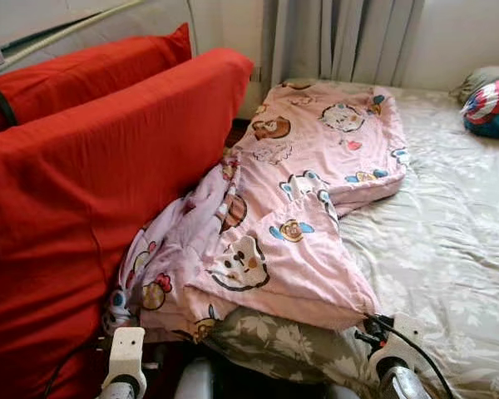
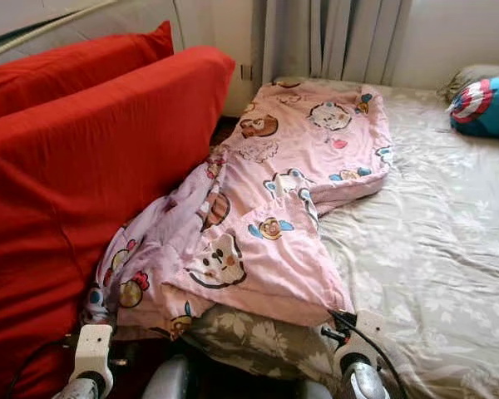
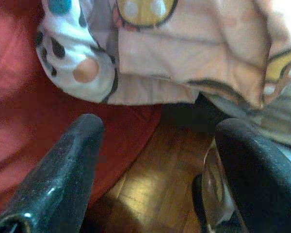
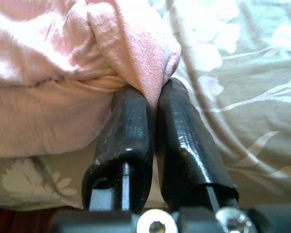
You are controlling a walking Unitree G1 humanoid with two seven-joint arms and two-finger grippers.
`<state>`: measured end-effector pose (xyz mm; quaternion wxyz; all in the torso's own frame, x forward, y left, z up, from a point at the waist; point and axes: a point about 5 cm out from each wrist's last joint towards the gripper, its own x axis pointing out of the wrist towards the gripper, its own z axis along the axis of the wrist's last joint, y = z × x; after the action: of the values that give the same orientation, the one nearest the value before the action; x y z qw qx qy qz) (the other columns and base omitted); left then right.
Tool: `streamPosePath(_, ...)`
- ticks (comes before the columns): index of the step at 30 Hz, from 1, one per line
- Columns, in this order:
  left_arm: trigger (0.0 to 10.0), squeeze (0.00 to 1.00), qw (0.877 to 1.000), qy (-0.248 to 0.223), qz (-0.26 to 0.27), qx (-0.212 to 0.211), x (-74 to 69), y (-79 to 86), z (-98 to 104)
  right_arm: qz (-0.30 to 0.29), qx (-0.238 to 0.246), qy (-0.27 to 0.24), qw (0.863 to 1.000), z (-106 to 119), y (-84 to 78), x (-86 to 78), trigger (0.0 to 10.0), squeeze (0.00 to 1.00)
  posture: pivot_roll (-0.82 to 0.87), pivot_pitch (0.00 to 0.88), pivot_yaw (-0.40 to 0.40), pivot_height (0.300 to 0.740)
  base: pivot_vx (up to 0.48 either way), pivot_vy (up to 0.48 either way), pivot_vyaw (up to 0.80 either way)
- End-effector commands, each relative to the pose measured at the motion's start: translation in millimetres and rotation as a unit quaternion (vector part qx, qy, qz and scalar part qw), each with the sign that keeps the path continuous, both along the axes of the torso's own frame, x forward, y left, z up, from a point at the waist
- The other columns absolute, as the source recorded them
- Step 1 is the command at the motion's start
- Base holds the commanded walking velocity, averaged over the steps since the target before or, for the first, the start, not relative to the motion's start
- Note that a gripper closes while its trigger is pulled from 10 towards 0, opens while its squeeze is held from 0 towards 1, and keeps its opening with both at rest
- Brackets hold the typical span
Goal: Clean up the room
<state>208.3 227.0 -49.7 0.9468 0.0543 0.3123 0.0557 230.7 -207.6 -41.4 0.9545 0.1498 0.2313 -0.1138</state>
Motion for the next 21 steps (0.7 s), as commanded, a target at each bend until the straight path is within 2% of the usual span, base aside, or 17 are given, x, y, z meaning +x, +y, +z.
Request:
streamPosePath(1,10.0,0.0,1.0,0.027,0.014,0.004,-8.6,4.5,-7.2,-0.006,-0.003,-0.009,1.0,2.4,-4.7,0.6,10.0,0.0,-0.01,0.0,0.014,0.65,0.0,0.0,0.0)
streamPosePath(15,10.0,0.0,0.998,0.063,0.025,-0.005,-14.5,-5.7,-17.8,0.009,-0.003,-0.001,1.0,-0.2,-0.5,-1.1,10.0,0.0,-0.01,0.0,-0.003,0.74,0.0,0.0,0.0)
streamPosePath(21,10.0,0.0,0.996,0.079,0.032,-0.01,-20.4,-6.8,-22.0,0.011,-0.005,0.011,1.0,-2.1,0.6,-1.8,10.0,0.0,-0.01,0.0,-0.01,0.74,0.0,0.0,0.0)
